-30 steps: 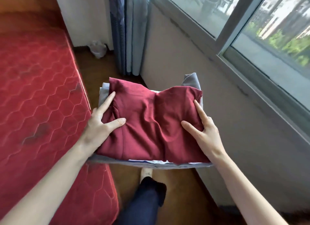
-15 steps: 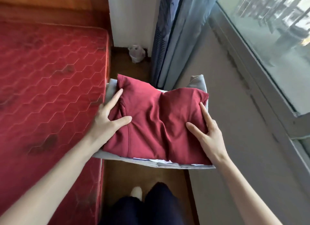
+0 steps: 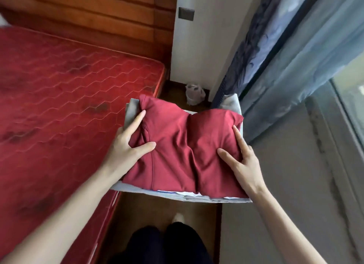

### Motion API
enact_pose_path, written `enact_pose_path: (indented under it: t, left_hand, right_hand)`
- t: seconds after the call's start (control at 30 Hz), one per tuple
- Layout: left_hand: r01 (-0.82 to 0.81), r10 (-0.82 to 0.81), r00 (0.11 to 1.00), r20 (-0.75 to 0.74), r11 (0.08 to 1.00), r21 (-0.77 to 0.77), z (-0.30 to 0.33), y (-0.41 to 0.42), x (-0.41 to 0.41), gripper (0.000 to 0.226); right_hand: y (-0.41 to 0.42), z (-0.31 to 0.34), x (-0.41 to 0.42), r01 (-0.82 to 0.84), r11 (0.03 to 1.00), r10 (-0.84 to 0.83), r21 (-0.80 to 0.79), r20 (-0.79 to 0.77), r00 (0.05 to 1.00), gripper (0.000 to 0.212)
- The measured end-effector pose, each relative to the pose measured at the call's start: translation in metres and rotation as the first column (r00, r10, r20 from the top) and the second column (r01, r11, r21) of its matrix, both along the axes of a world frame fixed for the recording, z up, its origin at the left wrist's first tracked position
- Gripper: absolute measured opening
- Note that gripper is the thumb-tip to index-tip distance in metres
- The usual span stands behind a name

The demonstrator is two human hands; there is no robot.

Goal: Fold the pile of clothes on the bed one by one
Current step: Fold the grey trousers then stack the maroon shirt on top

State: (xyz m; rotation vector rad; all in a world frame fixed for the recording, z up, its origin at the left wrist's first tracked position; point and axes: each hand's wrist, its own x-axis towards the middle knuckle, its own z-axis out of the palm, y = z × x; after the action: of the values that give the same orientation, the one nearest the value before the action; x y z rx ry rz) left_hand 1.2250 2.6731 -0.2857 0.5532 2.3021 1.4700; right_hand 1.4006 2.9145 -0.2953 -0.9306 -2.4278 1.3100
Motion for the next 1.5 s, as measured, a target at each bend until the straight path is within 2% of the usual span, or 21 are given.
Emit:
enact_pose_path:
  t: [0.37,0.63,0.83,1.1,1.23,1.4,1.5]
  left_hand:
    - [-0.18,0.179,0.983,0.029,0.984,0.005,-0.016,0.089,-0.182,0.081]
    - [-0.202,0.203,0.979,0.019,0.978,-0.044,-0.024,0.129,-0.366,0.08]
    - [-0.192,0.195,0.98,0.042,0.979,-0.073,-0.036,0.164,-0.481,0.08]
    - [-0.229,0.235,0.964,0.124,0.972,-0.058,-0.099,0.216,-0.618,0.079]
    - [-0.197,0.205,0.973,0.102,0.977,-0.08,-0.137,0.235,-0.686,0.081]
    - [-0.154,0.178,0.973,0.148,0.975,-0.162,-0.194,0.242,-0.772,0.081]
    - [-0.146,0.172,0.971,0.165,0.976,-0.162,-0.231,0.236,-0.816,0.081]
  right_hand:
    - [0.118,-0.011,-0.229,-0.181,0.983,0.181,-0.046,0.002,0.984,0.072]
    - [0.167,-0.025,-0.422,-0.215,0.975,0.214,-0.056,-0.009,0.977,0.073]
    - [0.202,-0.043,-0.537,-0.227,0.965,0.23,-0.127,0.002,0.973,0.077]
    - [0.257,-0.106,-0.683,-0.262,0.949,0.273,-0.176,0.037,0.961,0.077]
    - [0.273,-0.145,-0.743,-0.259,0.949,0.277,-0.179,0.079,0.958,0.078]
    - [0.268,-0.205,-0.814,-0.187,0.967,0.213,-0.171,0.145,0.966,0.075]
    - [0.254,-0.245,-0.85,-0.161,0.972,0.188,-0.173,0.151,0.971,0.075]
